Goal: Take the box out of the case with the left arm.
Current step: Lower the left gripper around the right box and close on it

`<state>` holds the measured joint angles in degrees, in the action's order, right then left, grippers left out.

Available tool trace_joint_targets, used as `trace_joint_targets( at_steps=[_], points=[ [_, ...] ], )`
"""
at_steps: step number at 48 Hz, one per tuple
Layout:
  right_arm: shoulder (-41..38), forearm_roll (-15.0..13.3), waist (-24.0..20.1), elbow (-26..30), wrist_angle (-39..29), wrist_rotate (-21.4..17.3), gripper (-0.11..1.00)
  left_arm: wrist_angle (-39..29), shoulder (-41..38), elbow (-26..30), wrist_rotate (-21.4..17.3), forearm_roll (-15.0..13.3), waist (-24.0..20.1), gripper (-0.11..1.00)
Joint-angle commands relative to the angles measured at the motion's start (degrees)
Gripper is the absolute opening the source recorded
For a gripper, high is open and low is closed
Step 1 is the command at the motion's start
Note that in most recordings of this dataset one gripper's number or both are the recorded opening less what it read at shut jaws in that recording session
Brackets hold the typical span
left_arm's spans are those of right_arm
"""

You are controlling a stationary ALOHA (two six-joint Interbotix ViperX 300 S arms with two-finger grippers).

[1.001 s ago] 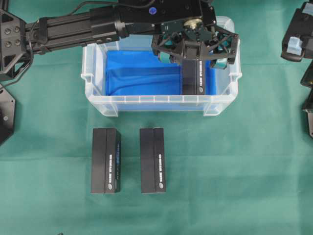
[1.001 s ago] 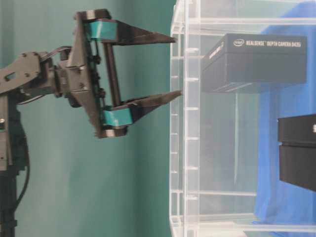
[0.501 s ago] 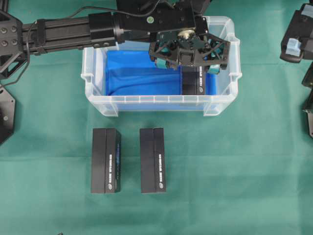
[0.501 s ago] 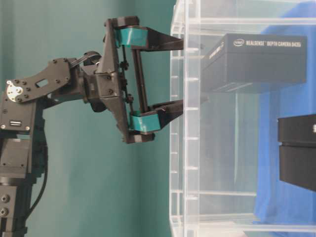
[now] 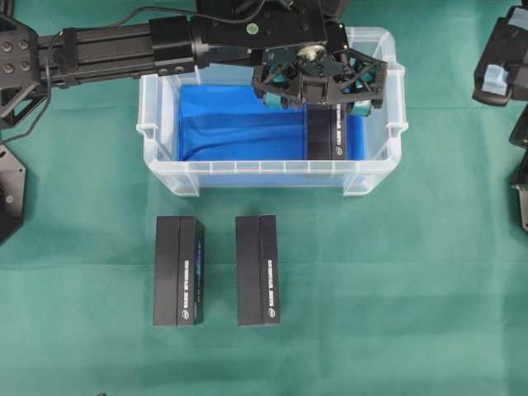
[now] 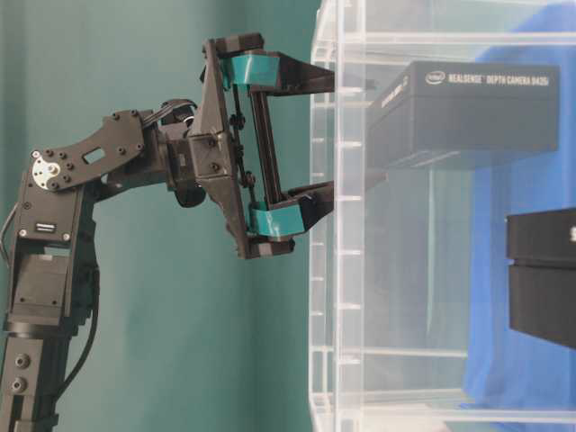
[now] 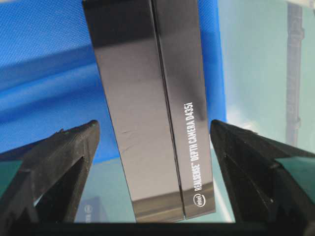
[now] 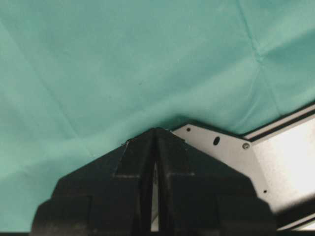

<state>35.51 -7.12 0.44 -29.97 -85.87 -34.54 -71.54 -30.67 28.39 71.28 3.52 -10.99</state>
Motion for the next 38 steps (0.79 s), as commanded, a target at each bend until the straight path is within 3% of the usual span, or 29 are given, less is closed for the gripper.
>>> trace_joint_targets(
  at_steps=[1, 38],
  points=[
    [0.26, -0.18, 0.0, 0.53, 0.26, 0.09, 0.0, 0.79, 1.49, 0.35, -0.18, 0.18, 0.0, 0.91],
    [0.35, -0.18, 0.0, 0.53, 0.26, 0.0, 0.0, 5.71, 0.62, -4.66, -0.09, -0.26, -0.09, 0.91]
  ],
)
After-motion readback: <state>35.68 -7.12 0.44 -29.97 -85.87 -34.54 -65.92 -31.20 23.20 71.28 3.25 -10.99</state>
